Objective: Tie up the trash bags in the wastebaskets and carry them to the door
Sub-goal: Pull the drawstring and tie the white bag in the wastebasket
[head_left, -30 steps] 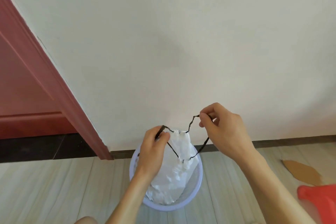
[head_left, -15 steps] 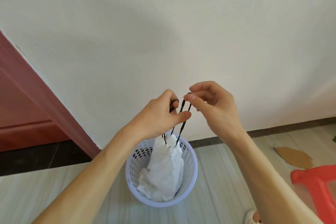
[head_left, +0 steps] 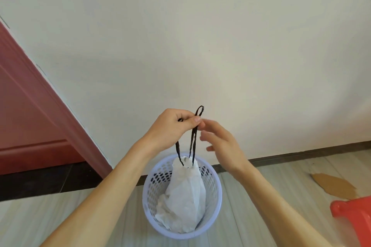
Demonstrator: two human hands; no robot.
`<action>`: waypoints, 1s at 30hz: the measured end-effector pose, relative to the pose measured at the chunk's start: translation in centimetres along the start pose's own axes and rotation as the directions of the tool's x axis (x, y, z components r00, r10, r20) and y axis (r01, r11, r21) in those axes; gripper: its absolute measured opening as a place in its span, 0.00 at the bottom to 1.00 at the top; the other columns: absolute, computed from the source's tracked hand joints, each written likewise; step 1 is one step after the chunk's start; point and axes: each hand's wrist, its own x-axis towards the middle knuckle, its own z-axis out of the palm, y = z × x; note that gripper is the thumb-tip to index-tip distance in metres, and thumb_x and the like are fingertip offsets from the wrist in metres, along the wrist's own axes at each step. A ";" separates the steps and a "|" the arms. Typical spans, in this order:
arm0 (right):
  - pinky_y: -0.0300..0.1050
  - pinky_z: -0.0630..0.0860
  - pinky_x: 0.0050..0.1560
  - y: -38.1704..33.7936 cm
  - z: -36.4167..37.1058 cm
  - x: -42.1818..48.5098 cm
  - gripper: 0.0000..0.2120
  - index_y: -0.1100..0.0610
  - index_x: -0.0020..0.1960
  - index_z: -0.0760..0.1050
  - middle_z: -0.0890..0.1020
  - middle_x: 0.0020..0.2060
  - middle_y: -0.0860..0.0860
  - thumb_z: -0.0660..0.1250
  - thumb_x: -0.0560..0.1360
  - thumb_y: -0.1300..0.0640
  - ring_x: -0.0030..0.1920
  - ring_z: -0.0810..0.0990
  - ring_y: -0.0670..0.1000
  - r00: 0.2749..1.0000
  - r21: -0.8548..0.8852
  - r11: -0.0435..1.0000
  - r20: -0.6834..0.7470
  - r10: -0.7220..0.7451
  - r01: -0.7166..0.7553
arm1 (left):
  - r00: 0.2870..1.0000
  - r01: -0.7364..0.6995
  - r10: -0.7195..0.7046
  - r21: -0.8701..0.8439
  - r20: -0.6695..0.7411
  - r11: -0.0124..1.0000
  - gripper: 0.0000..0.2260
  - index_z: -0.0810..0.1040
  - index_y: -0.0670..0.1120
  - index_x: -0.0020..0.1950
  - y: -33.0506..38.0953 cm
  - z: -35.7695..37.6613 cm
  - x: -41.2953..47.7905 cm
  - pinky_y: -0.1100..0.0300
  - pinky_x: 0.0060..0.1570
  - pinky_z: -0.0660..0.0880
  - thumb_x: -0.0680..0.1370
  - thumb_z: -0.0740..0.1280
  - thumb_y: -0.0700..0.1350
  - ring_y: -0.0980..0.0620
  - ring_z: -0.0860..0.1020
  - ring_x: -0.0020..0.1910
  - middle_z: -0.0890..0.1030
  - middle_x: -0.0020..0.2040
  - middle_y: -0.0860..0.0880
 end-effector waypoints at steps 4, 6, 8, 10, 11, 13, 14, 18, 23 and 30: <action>0.46 0.73 0.59 3.5 3.4 -0.8 0.17 0.48 0.65 0.73 0.82 0.57 0.52 0.49 0.84 0.48 0.56 0.78 0.50 0.969 -0.405 0.910 0.247 0.013 0.091 | 0.992 0.124 -0.122 -0.126 0.021 0.984 0.11 0.85 0.47 0.46 0.2 -0.7 0.4 0.65 0.24 0.58 0.80 0.65 0.50 0.57 0.59 0.21 0.60 0.22 0.57; 0.44 0.75 0.55 4.5 4.7 -1.2 0.16 0.48 0.56 0.74 0.83 0.50 0.48 0.48 0.84 0.48 0.49 0.78 0.44 0.982 -0.399 0.912 0.188 -0.022 0.097 | 0.987 0.162 -0.163 -0.175 0.007 0.971 0.11 0.84 0.47 0.44 0.3 -1.0 0.8 0.64 0.24 0.55 0.80 0.65 0.49 0.55 0.56 0.23 0.58 0.25 0.55; 0.33 0.73 0.46 5.0 5.6 -1.6 0.15 0.48 0.50 0.73 0.82 0.45 0.47 0.49 0.84 0.50 0.43 0.76 0.41 0.991 -0.355 0.931 0.131 -0.039 0.084 | 0.980 0.199 -0.200 -0.230 0.020 0.953 0.11 0.82 0.45 0.45 0.5 -1.2 1.1 0.64 0.23 0.54 0.81 0.64 0.47 0.54 0.55 0.25 0.58 0.27 0.54; 0.32 0.70 0.39 5.5 6.3 -1.6 0.15 0.48 0.46 0.73 0.80 0.41 0.47 0.49 0.84 0.51 0.38 0.75 0.40 0.998 -0.274 0.960 0.062 -0.032 0.048 | 0.972 0.236 -0.231 -0.283 0.052 0.930 0.10 0.80 0.44 0.46 0.7 -1.4 1.1 0.64 0.22 0.54 0.82 0.63 0.47 0.55 0.55 0.25 0.58 0.27 0.53; 0.33 0.69 0.36 5.9 6.6 -1.3 0.16 0.50 0.45 0.73 0.80 0.39 0.48 0.49 0.84 0.52 0.34 0.73 0.41 1.000 -0.226 0.974 0.024 -0.014 0.019 | 0.967 0.255 -0.248 -0.313 0.063 0.915 0.10 0.79 0.44 0.46 0.7 -1.4 1.1 0.65 0.22 0.54 0.82 0.62 0.46 0.55 0.55 0.25 0.59 0.27 0.54; 0.36 0.67 0.32 6.2 6.9 -0.7 0.17 0.51 0.43 0.73 0.77 0.34 0.49 0.50 0.84 0.52 0.29 0.69 0.42 0.998 -0.150 0.988 -0.047 0.031 -0.038 | 0.957 0.286 -0.278 -0.376 0.077 0.881 0.09 0.77 0.44 0.47 0.7 -1.2 1.3 0.66 0.20 0.54 0.83 0.60 0.46 0.56 0.56 0.23 0.60 0.26 0.54; 0.36 0.66 0.32 6.3 6.9 -0.6 0.17 0.51 0.43 0.73 0.75 0.33 0.48 0.50 0.84 0.51 0.29 0.68 0.43 0.997 -0.137 0.990 -0.064 0.032 -0.041 | 0.953 0.298 -0.291 -0.403 0.082 0.865 0.09 0.75 0.44 0.46 0.8 -1.1 1.4 0.66 0.20 0.54 0.83 0.59 0.45 0.57 0.56 0.23 0.61 0.26 0.55; 0.33 0.72 0.46 6.4 8.0 -1.6 0.16 0.47 0.51 0.77 0.80 0.39 0.44 0.50 0.84 0.50 0.43 0.77 0.42 0.996 -0.099 0.994 -0.062 -0.059 0.053 | 0.944 0.316 -0.326 -0.451 0.058 0.835 0.09 0.72 0.45 0.46 1.0 -0.8 2.0 0.66 0.19 0.54 0.83 0.57 0.44 0.57 0.57 0.22 0.62 0.25 0.55; 0.36 0.70 0.47 7.4 9.2 -2.0 0.13 0.43 0.54 0.76 0.81 0.43 0.43 0.53 0.83 0.51 0.47 0.78 0.40 0.990 -0.103 0.995 -0.142 -0.020 0.005 | 0.922 0.339 -0.388 -0.490 0.002 0.803 0.07 0.71 0.46 0.46 0.7 -1.3 2.7 0.67 0.18 0.54 0.82 0.56 0.41 0.57 0.57 0.21 0.62 0.25 0.54; 0.32 0.70 0.38 6.4 8.1 -0.6 0.11 0.46 0.46 0.82 0.81 0.34 0.43 0.61 0.81 0.50 0.34 0.77 0.40 0.962 0.079 0.984 -0.211 0.176 -0.162 | 0.926 0.319 -0.378 -0.506 -0.014 0.801 0.05 0.73 0.44 0.52 0.5 -2.0 2.7 0.66 0.18 0.54 0.82 0.58 0.42 0.57 0.57 0.21 0.63 0.24 0.55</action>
